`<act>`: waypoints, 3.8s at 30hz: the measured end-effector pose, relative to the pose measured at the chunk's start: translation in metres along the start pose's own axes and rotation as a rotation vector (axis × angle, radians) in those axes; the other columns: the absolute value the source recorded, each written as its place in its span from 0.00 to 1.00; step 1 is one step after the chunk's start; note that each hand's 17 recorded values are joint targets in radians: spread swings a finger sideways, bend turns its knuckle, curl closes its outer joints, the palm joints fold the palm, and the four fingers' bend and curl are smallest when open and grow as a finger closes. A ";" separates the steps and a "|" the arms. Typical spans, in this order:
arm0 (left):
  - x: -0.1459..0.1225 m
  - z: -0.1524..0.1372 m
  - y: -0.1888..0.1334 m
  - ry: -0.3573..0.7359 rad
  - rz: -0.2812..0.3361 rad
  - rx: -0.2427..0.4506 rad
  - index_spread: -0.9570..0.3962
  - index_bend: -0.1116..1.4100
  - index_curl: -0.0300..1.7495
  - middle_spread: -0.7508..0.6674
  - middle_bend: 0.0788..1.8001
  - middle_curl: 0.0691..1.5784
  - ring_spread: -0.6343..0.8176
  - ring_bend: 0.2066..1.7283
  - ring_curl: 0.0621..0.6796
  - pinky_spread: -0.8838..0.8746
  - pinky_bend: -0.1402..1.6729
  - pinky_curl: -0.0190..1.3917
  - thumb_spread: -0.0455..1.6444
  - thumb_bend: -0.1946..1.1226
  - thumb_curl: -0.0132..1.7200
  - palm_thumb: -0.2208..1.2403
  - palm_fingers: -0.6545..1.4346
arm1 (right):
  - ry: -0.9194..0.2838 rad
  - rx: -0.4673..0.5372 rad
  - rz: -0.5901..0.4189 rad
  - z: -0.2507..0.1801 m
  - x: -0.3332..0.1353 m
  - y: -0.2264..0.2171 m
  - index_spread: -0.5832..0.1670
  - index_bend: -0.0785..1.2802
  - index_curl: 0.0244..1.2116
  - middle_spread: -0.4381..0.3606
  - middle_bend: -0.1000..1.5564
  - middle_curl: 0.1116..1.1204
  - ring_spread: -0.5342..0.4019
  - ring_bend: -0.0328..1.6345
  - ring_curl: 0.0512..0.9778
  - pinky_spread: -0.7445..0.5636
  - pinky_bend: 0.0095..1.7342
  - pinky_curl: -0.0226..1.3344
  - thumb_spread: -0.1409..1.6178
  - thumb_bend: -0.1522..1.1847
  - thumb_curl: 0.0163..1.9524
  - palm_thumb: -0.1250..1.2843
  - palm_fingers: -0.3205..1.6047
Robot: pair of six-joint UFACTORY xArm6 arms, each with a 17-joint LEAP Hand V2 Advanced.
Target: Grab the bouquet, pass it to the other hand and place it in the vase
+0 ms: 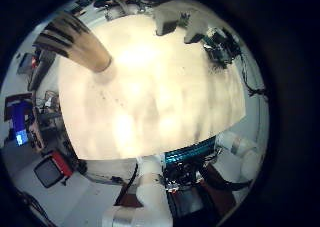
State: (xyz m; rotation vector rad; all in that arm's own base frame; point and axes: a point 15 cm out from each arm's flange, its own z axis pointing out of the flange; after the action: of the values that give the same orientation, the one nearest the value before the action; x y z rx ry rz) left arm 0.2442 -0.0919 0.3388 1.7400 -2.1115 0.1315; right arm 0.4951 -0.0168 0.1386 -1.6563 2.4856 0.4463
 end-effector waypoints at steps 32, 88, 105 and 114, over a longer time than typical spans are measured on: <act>-0.002 -0.020 -0.006 0.019 -0.013 0.061 0.81 0.18 0.16 0.86 0.10 0.16 0.84 0.29 0.22 0.83 0.31 0.23 0.59 0.13 0.19 0.47 0.33 | -0.310 0.133 -0.150 -0.198 -0.036 0.051 0.42 0.84 0.76 0.37 0.87 0.64 0.37 0.88 0.62 0.42 0.80 0.51 0.46 0.11 0.39 0.97 0.74; 0.023 -0.136 -0.079 0.753 0.114 0.223 0.89 0.17 0.18 0.79 0.10 0.18 0.80 0.26 0.19 0.81 0.22 0.23 0.51 0.12 0.19 0.29 0.38 | -1.120 -0.083 -0.932 -0.204 -0.204 0.231 0.43 0.83 0.81 0.41 0.88 0.63 0.37 0.88 0.65 0.38 0.62 0.79 0.20 0.10 0.48 0.93 0.75; 0.047 -0.153 -0.094 0.931 0.177 0.284 0.90 0.17 0.16 0.83 0.09 0.17 0.80 0.28 0.21 0.80 0.25 0.24 0.50 0.12 0.20 0.33 0.34 | -1.028 -0.173 -1.009 -0.165 -0.227 0.257 0.43 0.83 0.81 0.41 0.88 0.63 0.37 0.88 0.65 0.37 0.61 0.82 0.20 0.10 0.48 0.93 0.75; 0.051 -0.150 -0.093 0.990 0.153 0.261 0.84 0.20 0.19 0.50 0.33 0.28 0.61 0.26 0.18 0.71 0.17 0.20 0.52 0.13 0.21 0.44 0.51 | -0.948 -0.120 -1.021 -0.152 -0.233 0.247 0.44 0.83 0.80 0.41 0.88 0.63 0.37 0.87 0.66 0.36 0.59 0.83 0.20 0.10 0.47 0.93 0.75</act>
State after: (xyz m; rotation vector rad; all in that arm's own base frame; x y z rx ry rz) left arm 0.3625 -0.1113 0.4782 1.2073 -1.4874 1.0989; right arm 0.3693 0.2298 0.3868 -1.8446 0.8352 0.9140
